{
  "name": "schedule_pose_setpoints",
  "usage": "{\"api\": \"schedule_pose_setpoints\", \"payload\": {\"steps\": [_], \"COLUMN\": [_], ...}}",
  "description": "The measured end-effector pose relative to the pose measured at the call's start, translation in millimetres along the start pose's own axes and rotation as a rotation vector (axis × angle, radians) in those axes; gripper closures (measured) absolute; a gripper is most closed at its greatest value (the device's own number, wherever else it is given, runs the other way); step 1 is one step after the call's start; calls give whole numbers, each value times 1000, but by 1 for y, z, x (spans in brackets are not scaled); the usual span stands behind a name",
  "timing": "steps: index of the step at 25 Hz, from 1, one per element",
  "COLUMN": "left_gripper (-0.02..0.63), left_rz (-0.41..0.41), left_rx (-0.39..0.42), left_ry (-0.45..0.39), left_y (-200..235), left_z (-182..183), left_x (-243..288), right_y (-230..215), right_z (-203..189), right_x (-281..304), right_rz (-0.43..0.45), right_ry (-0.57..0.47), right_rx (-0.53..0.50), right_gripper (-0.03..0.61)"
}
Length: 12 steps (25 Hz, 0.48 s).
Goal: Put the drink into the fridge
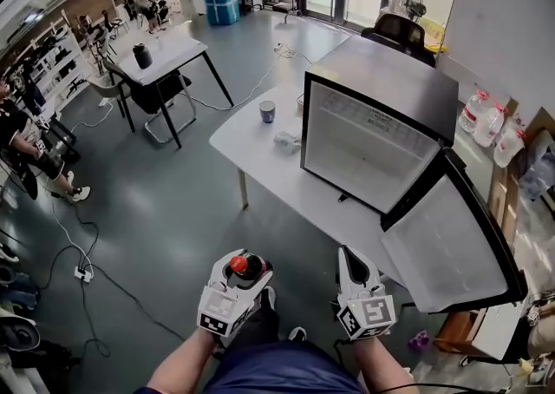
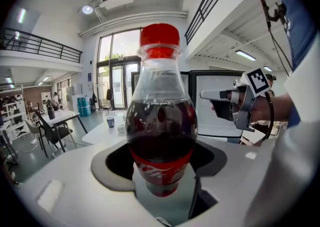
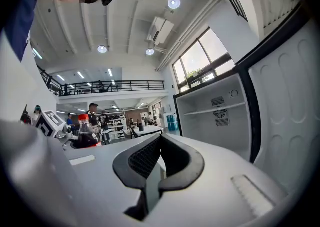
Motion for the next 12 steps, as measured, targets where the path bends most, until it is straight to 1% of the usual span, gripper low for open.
{"api": "schedule_pose_setpoints", "payload": {"steps": [3, 6, 10, 12], "left_gripper": [301, 301, 301, 301], "left_rz": [-31, -54, -87, -109], "left_rx": [20, 18, 52, 62], "left_ry": [-3, 10, 4, 3], "left_y": [11, 28, 49, 60], "left_z": [7, -2, 18, 22], "left_x": [19, 39, 62, 73], "right_y": [-6, -10, -16, -19], "right_z": [1, 2, 5, 5], "right_x": [11, 26, 49, 61], "right_rz": [-33, -60, -103, -123], "right_ry": [5, 12, 22, 27], "right_rx": [-11, -20, -29, -29], "right_gripper": [572, 572, 572, 572]}}
Point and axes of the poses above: the fingertips, and each gripper's own axes: x forward along the fingers, y to its left, z out of its top, the point moved 6 cm from there along -x, backward along the fingers, and after that the axes turned 2 degrees about x, right-handed, at the moved point
